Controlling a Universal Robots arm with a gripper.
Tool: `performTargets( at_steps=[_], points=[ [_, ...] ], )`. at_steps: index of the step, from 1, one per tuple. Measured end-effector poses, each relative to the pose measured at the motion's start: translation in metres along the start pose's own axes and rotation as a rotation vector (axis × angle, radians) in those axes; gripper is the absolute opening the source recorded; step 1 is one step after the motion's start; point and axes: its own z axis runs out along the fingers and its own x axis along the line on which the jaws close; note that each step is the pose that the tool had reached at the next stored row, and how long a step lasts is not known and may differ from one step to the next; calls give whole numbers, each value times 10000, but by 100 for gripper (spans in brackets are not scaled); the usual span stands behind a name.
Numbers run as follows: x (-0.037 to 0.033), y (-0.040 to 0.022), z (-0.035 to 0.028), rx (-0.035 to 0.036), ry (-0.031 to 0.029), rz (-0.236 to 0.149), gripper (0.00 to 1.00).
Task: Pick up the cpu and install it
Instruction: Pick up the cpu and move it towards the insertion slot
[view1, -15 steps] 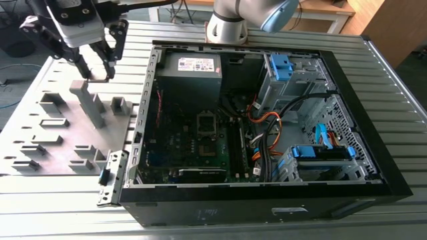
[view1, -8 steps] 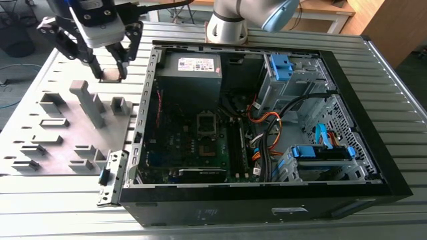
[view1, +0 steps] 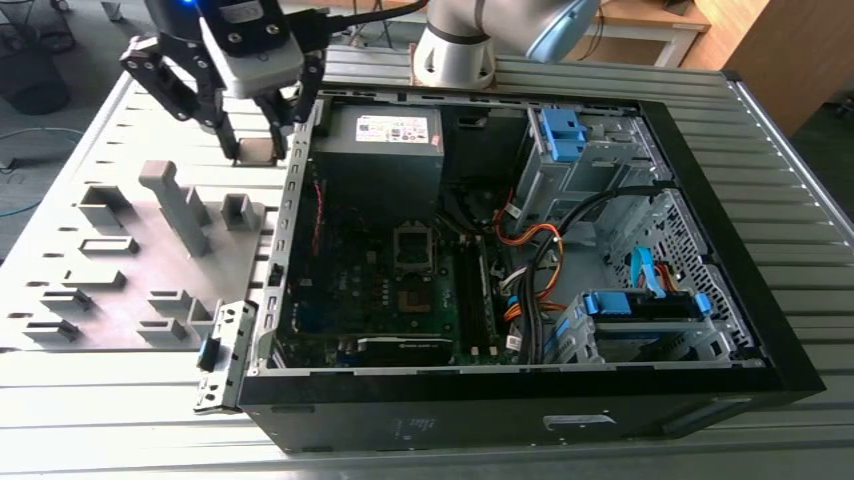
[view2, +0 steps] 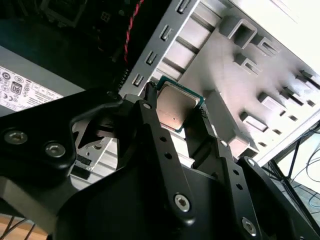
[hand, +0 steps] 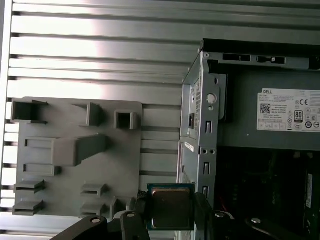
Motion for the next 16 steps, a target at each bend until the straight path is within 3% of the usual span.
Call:
performTargets(
  at_steps=[16],
  points=[
    [-519, -17, 5, -2, 49, 1, 47]
  ],
)
